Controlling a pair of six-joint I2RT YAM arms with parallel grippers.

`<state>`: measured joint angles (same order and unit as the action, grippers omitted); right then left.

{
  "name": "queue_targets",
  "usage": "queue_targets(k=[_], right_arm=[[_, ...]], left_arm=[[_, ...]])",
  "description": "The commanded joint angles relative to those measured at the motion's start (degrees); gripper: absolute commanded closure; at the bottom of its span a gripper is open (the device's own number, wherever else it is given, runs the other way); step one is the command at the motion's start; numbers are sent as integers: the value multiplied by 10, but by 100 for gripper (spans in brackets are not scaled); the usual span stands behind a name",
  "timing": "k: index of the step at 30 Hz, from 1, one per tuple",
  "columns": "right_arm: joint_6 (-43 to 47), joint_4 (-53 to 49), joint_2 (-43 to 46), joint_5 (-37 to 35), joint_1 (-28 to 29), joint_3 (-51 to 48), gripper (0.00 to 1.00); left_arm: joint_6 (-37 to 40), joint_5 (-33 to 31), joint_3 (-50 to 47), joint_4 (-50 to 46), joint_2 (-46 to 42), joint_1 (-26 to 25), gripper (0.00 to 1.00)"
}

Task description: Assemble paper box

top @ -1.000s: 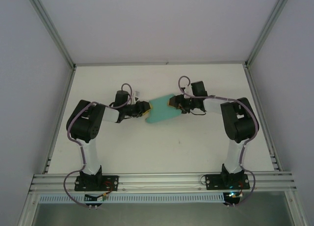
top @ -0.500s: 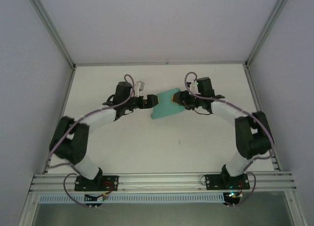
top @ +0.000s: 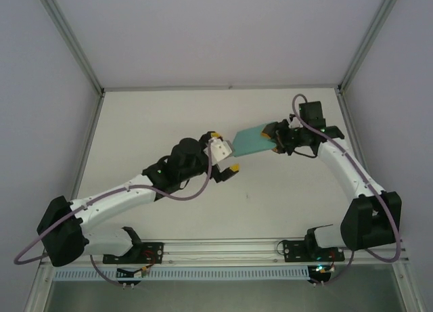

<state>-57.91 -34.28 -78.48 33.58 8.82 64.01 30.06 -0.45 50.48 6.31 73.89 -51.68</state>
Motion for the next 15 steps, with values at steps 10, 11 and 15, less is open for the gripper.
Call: queue_targets(k=[10, 11, 15], right_arm=[[-42, -105, -33, 89, -1, 49, 61], [-41, -108, -35, 89, -1, 49, 61], [-53, -101, -44, 105, -1, 41, 60]], left_arm=[[98, -106, 13, 76, 81, -11, 4], [101, -104, 12, 78, 82, -11, 7], [108, -92, 15, 82, 91, -11, 21]])
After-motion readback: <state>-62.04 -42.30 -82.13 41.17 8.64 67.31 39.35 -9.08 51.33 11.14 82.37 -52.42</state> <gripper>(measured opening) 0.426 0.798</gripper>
